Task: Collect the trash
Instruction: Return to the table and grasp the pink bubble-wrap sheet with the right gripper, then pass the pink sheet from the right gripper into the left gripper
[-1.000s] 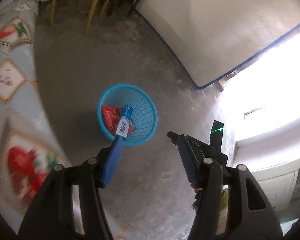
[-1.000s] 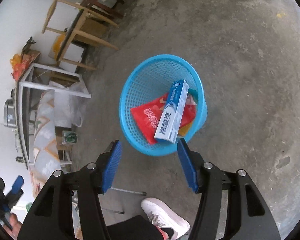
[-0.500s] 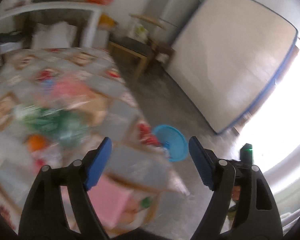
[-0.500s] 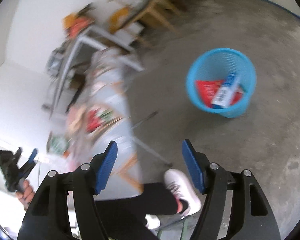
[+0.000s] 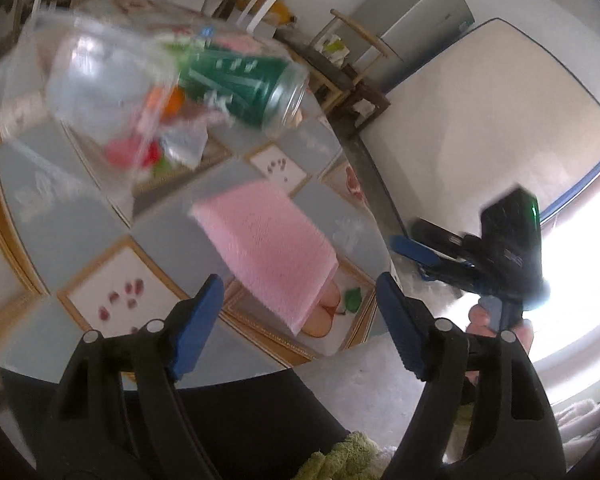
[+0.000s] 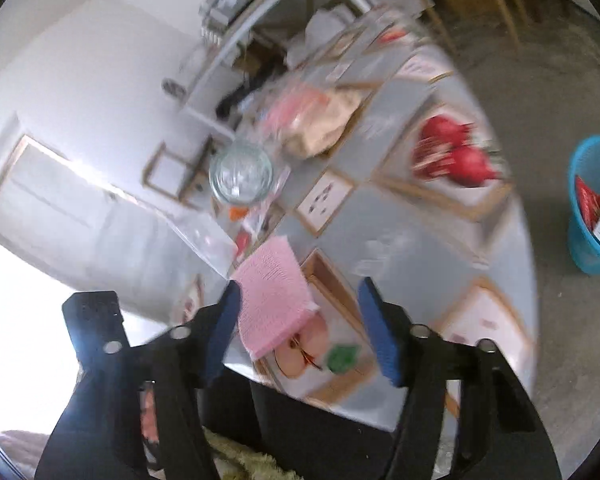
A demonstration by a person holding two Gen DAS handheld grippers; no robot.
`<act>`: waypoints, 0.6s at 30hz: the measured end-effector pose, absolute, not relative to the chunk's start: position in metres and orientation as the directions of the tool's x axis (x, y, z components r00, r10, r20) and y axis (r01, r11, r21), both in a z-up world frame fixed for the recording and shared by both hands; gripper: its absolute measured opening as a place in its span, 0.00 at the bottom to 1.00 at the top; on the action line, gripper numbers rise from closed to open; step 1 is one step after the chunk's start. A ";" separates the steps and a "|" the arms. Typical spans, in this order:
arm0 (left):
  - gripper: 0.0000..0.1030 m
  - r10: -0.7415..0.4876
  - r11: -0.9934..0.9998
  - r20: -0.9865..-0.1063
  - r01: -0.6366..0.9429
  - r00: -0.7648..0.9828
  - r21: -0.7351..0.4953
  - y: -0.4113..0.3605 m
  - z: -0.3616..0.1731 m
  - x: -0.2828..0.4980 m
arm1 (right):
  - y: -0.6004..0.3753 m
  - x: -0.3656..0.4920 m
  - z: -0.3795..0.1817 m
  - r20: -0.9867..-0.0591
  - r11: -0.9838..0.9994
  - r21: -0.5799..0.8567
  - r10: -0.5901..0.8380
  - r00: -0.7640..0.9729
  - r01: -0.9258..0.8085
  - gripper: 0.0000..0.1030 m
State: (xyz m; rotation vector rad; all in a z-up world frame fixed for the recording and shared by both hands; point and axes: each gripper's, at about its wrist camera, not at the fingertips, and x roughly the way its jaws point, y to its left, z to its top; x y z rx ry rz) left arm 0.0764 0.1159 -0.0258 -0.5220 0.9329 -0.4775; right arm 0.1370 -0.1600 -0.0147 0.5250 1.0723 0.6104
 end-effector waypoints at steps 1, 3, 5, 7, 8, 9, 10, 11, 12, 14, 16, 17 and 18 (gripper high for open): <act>0.69 -0.603 0.768 -0.622 0.150 0.499 -0.623 0.116 -0.033 0.077 | -0.148 0.142 -0.018 -0.666 0.736 0.648 0.672 0.325 -0.195 0.43; 0.67 -0.623 0.748 -0.615 0.137 0.484 -0.650 0.117 -0.043 0.082 | -0.134 0.150 -0.027 -0.701 0.758 0.629 0.649 0.295 -0.174 0.35; 0.67 -0.638 0.735 -0.607 0.139 0.474 -0.664 0.119 -0.049 0.080 | -0.125 0.154 -0.035 -0.719 0.766 0.625 0.641 0.269 -0.153 0.27; 0.67 -0.643 0.732 -0.603 0.147 0.472 -0.665 0.123 -0.050 0.081 | -0.120 0.153 -0.039 -0.710 0.749 0.646 0.660 0.245 -0.146 0.24; 0.67 -0.643 0.732 -0.602 0.147 0.474 -0.666 0.126 -0.050 0.080 | -0.117 0.150 -0.040 -0.700 0.733 0.665 0.679 0.224 -0.144 0.23; 0.67 -0.644 0.729 -0.600 0.145 0.474 -0.669 0.129 -0.051 0.080 | -0.115 0.148 -0.042 -0.686 0.714 0.685 0.699 0.203 -0.144 0.23; 0.67 -0.649 0.723 -0.596 0.140 0.472 -0.677 0.134 -0.051 0.080 | -0.113 0.144 -0.045 -0.662 0.683 0.717 0.730 0.169 -0.140 0.23; 0.67 -0.653 0.718 -0.593 0.135 0.471 -0.683 0.138 -0.051 0.080 | -0.111 0.142 -0.047 -0.646 0.663 0.736 0.749 0.147 -0.137 0.23; 0.68 -0.654 0.715 -0.592 0.131 0.471 -0.686 0.140 -0.051 0.081 | -0.109 0.138 -0.050 -0.620 0.630 0.765 0.777 0.113 -0.133 0.23; 0.70 -0.646 0.720 -0.599 0.116 0.473 -0.685 0.147 -0.051 0.083 | -0.109 0.132 -0.051 -0.592 0.599 0.791 0.801 0.091 -0.126 0.23; 0.74 -0.622 0.739 -0.618 0.099 0.480 -0.667 0.149 -0.049 0.085 | -0.117 0.127 -0.046 -0.583 0.593 0.796 0.805 0.111 -0.120 0.23; 0.76 -0.604 0.754 -0.632 0.089 0.486 -0.651 0.148 -0.047 0.087 | -0.120 0.126 -0.046 -0.577 0.589 0.800 0.807 0.124 -0.116 0.23; 0.81 -0.578 0.774 -0.653 0.077 0.490 -0.628 0.146 -0.045 0.090 | -0.128 0.124 -0.043 -0.566 0.582 0.806 0.811 0.148 -0.110 0.23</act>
